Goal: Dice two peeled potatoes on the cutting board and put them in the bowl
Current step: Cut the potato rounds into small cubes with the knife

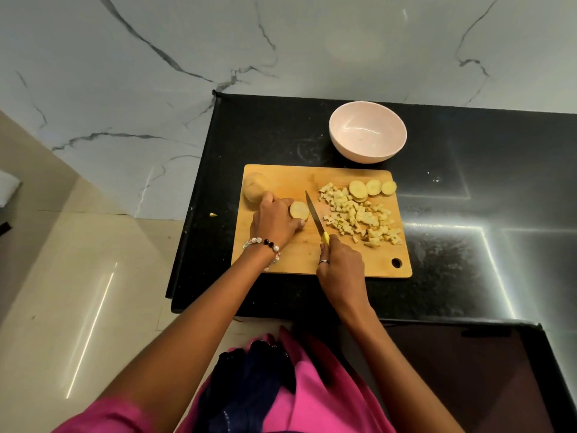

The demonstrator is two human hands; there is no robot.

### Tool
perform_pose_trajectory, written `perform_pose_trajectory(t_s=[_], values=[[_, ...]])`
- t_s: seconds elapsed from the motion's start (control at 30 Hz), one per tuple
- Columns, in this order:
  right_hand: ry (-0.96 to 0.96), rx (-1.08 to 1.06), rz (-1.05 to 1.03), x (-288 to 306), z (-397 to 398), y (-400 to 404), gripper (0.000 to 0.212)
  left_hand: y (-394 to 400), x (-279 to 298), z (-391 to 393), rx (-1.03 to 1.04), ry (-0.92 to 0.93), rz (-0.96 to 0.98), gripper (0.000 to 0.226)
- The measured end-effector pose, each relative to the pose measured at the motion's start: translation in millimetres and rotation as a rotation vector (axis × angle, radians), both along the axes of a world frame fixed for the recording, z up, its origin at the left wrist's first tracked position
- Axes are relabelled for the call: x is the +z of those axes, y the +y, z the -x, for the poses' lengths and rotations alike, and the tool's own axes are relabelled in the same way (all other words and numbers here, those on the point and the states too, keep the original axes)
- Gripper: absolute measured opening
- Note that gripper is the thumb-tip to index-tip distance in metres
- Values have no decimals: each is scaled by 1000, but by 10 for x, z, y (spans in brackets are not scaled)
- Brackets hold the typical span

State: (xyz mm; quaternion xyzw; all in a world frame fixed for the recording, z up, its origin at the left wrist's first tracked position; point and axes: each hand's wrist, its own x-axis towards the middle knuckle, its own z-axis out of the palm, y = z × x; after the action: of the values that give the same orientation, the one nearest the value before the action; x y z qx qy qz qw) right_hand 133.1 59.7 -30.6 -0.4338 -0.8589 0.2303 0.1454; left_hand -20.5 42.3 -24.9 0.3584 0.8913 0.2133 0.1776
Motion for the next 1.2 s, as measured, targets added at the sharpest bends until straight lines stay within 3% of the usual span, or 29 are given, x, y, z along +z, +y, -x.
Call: perform_pose_trajectory(t_s=[0.17, 0.47, 0.87, 1.2], values=[[-64, 43, -53, -24, 27, -11, 44, -8, -24, 8, 8, -5, -51, 56], [-95, 72, -97, -31, 85, -57, 46, -12, -66, 18, 22, 2, -86, 56], [-311, 141, -127, -43, 48, -271, 60, -27, -101, -18, 38, 26, -101, 53], [-165, 96, -102, -13, -25, -198, 48, -25, -112, 4, 35, -4, -90, 55]])
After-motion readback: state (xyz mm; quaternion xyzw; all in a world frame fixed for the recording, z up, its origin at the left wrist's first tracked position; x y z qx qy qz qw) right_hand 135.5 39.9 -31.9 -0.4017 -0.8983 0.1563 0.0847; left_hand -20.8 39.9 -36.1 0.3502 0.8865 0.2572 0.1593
